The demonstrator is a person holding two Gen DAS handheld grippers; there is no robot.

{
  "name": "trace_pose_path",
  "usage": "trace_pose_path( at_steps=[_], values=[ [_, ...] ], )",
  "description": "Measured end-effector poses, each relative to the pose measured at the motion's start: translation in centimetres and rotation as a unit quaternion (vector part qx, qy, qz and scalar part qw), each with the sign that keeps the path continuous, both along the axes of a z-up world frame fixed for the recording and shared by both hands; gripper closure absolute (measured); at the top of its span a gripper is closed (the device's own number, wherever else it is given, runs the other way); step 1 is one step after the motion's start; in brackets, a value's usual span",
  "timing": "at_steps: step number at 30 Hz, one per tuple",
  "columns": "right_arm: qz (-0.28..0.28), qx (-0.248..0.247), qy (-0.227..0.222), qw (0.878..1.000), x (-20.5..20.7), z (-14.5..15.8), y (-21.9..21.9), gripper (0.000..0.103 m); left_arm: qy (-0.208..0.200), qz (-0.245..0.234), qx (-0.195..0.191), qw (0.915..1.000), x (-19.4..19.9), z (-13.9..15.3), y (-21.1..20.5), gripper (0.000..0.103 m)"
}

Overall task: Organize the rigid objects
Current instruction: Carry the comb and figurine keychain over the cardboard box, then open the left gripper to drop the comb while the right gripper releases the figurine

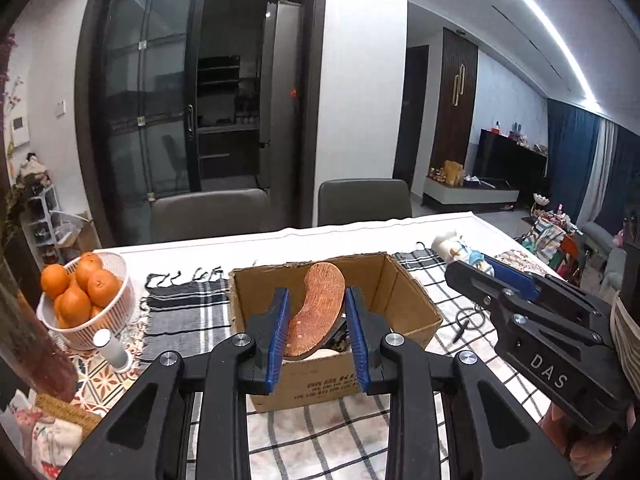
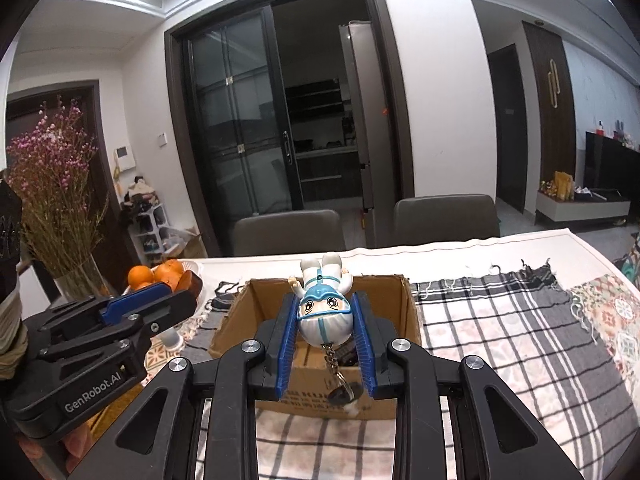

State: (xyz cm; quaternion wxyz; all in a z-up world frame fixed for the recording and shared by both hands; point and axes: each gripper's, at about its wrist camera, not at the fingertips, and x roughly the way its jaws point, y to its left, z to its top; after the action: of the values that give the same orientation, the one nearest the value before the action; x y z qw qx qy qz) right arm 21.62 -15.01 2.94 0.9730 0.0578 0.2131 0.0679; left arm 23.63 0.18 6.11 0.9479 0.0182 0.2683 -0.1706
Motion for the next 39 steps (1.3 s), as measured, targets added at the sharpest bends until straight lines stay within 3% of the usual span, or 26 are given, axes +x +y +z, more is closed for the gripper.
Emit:
trace_pose_path(
  at_steps=[10,25,39],
  values=[
    [0.010,-0.019,0.034,0.999,4.9,0.8,0.1,0.075,0.047,0.000,0.000,0.9989,5.0,-0.1,-0.3,0.074],
    [0.041,-0.014,0.144,0.989,11.9,-0.4,-0.6,0.075,0.125,-0.007,-0.013,0.9920,11.0,-1.1,-1.2,0.074],
    [0.055,-0.023,0.263,0.963,16.3,-4.8,-2.0,0.075,0.216,0.005,0.063,0.9744,14.6,-5.7,-3.0,0.074]
  ],
)
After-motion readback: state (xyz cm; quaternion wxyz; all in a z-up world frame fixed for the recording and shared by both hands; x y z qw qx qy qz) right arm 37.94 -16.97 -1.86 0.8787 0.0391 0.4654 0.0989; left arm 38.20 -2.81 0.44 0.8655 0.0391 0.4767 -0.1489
